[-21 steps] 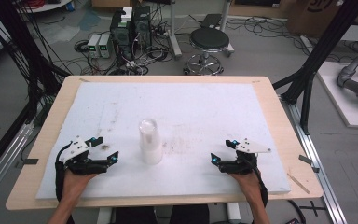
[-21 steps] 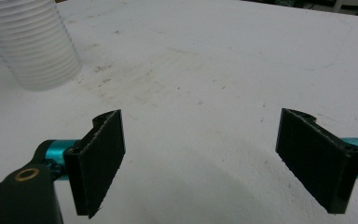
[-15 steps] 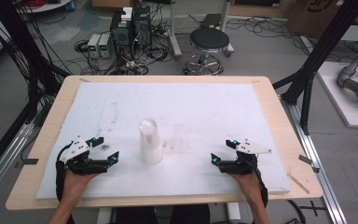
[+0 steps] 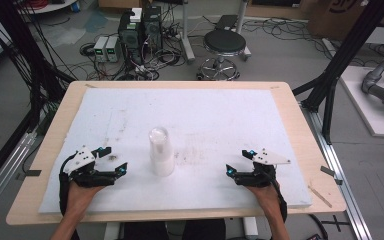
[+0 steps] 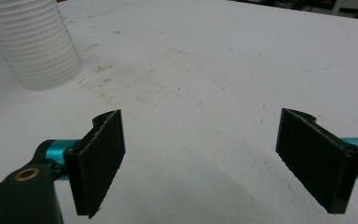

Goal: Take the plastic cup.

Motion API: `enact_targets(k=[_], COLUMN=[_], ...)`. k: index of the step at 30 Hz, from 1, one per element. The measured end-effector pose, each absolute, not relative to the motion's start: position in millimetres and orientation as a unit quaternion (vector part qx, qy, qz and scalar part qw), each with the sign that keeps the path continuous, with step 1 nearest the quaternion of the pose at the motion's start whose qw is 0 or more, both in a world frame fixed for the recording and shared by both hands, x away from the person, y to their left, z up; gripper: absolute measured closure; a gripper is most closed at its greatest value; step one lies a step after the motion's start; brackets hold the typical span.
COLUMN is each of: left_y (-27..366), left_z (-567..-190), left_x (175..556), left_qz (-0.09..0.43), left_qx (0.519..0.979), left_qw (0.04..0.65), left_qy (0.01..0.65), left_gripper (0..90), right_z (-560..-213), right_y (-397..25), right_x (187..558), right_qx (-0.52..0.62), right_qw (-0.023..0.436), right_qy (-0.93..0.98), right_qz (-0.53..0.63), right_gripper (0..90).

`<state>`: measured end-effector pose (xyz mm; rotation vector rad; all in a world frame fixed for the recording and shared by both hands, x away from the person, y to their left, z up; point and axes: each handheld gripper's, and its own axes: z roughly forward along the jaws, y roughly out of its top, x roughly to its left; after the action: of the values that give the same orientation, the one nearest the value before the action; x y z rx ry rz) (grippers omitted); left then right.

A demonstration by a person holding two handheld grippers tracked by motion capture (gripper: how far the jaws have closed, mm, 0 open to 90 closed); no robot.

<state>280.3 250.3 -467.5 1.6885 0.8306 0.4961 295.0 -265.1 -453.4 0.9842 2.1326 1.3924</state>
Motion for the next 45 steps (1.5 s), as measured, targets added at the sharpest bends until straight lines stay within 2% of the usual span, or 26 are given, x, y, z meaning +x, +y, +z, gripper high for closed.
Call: enact_targets(k=[8, 20, 34, 45], left_y=[252.9, 264.0, 242.1, 219.0], left_z=[-464.1, -425.1, -367.3, -359.1], left_x=[282.3, 282.8, 303.4, 321.9], left_qz=[0.202, 0.186, 0.115, 0.080], left_qx=[0.723, 0.718, 0.781, 0.798], left_qw=[0.562, 0.600, 0.589, 0.579], left_qy=[0.347, 0.301, 0.172, 0.146], left_gripper=[12.4, 12.4, 12.4, 12.2], right_z=[-453.6, -453.7, -453.4, -453.4], right_y=[-264.9, -265.3, -265.7, -266.1], right_x=[298.4, 298.7, 296.1, 295.8], right_qx=[0.360, 0.362, 0.358, 0.359], right_qw=[0.192, 0.191, 0.198, 0.198], right_qy=[0.769, 0.767, 0.765, 0.762], right_qz=[0.492, 0.494, 0.498, 0.501], right_gripper=[15.2, 15.2, 15.2, 15.2])
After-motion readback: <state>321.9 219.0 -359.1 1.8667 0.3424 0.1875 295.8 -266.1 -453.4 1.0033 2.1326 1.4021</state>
